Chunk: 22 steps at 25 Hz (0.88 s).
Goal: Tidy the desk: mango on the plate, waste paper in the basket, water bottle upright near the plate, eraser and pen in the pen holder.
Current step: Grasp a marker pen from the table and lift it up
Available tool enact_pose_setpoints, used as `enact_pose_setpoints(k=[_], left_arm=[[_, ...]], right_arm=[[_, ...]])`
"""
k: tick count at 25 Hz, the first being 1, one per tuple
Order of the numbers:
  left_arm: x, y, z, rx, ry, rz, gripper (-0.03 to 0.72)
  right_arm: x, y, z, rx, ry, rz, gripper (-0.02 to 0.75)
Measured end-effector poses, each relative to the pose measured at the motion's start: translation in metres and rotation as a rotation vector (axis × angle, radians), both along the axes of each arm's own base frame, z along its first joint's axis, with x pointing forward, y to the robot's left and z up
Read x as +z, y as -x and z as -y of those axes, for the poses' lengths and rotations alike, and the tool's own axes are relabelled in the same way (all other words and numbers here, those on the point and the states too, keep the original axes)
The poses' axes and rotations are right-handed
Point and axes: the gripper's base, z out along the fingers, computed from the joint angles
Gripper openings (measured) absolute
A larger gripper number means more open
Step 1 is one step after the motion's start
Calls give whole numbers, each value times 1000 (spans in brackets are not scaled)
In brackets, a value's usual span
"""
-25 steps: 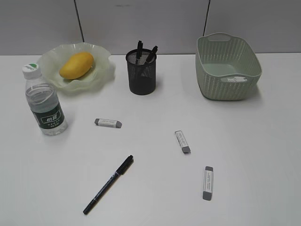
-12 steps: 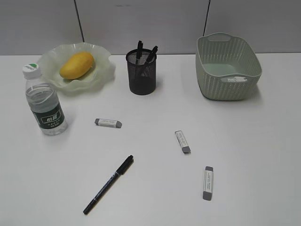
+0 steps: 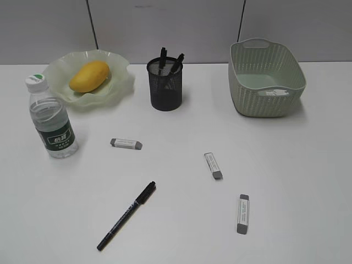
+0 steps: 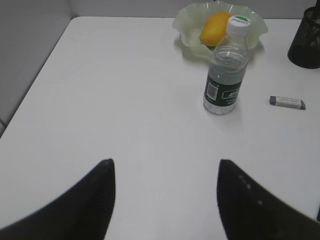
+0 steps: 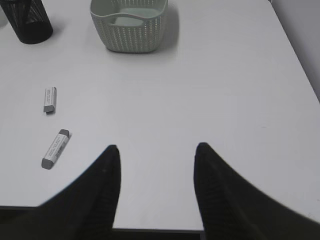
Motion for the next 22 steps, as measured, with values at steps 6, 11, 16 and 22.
enact_pose_setpoints(k=[6,11,16,22], left_arm=[[0,0,1,-4,6,0,487],[0,0,0,-1,1,0,487],[0,0,0,-1,1,0,482],[0,0,0,-1,1,0,461]], right_arm=[[23,-26,-2,1,-29,-223,387],[63,-62,-4,-24,-100,-341,387],[85,-99,-5,-92,-194,-450,398],[85,-151,-14,-93,-304,-598,496]])
